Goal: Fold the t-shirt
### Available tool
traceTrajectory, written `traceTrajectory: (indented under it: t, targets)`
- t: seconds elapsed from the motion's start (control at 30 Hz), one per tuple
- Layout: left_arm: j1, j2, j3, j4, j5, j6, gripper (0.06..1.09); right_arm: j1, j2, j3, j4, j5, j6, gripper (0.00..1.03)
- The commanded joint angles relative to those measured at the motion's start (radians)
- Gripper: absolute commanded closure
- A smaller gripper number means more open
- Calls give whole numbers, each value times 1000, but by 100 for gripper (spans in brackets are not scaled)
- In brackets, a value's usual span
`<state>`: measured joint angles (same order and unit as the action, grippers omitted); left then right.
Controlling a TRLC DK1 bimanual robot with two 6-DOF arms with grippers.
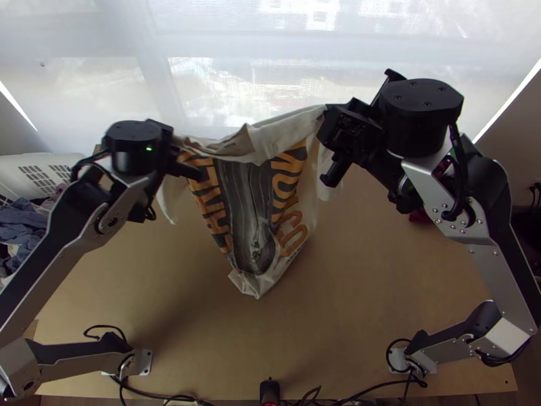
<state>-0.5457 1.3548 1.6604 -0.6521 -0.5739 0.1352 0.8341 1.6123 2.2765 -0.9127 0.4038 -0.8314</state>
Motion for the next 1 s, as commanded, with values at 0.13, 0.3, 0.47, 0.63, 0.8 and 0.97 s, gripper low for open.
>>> traceTrajectory:
  t: [0.13, 0.3, 0.47, 0.63, 0.8, 0.97]
  targets:
    - [233, -224, 90, 68, -17, 7, 105, 112, 41, 2, 206, -2, 6, 100]
    - [377, -324, 90, 132, -15, 49, 105, 177, 83, 2, 304, -19, -20, 100]
    - [503, -384, 87, 287, -15, 130, 105, 229, 127, -5, 408, -31, -90, 100]
    - [578, -459, 36, 428, -15, 185, 105, 281, 161, -11, 474, -45, -155, 100]
    - [599, -517, -76, 615, -17, 251, 105, 339, 175, -40, 492, -54, -179, 100]
    - [595, -499, -186, 750, -15, 253, 105, 402, 149, -112, 472, -56, -178, 100]
